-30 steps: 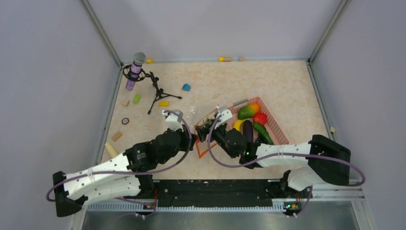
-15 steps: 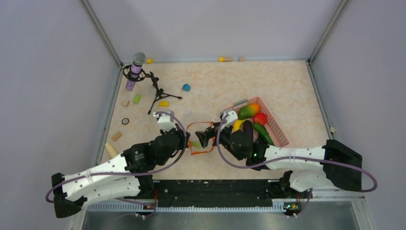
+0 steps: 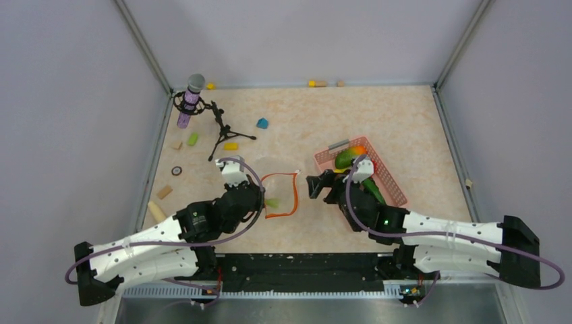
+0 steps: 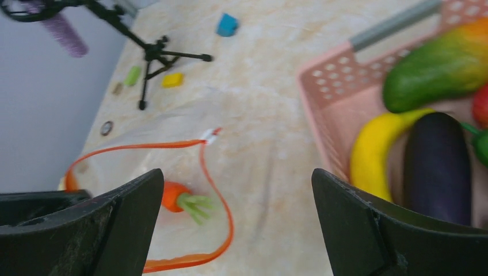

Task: Place the food in the zip-top bag and seal the zipper
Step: Pick up the fake vegetable from the bin.

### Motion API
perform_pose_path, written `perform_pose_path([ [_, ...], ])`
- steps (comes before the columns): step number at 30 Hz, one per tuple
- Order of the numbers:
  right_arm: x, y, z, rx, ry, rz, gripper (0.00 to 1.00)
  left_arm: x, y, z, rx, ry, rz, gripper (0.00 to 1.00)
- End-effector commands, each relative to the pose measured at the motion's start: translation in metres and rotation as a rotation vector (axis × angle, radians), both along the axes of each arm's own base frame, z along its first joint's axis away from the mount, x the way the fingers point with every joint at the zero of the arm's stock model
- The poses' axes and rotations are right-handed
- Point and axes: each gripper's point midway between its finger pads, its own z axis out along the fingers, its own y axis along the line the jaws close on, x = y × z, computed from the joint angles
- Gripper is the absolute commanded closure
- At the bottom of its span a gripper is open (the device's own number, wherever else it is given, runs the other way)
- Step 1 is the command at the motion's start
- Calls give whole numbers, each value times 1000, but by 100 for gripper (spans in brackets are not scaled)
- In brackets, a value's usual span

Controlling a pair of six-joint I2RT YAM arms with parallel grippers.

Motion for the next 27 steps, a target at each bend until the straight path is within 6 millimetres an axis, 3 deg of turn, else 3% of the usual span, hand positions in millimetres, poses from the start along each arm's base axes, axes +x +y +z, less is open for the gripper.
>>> perform_pose_path([
  [1, 7, -62, -39, -86, 113, -271, 2, 6, -3, 17, -40, -30, 25, 100],
  [6, 12, -87, -60, -113, 215, -342, 2, 6, -7, 13, -25, -18, 13, 100],
  [17, 36, -114, -79, -217, 308, -377, 3, 7, -10, 12, -10, -16, 0, 100],
  [27, 52, -104, -92, -279, 352, -301, 7, 9, -7, 11, -1, -25, 20, 100],
])
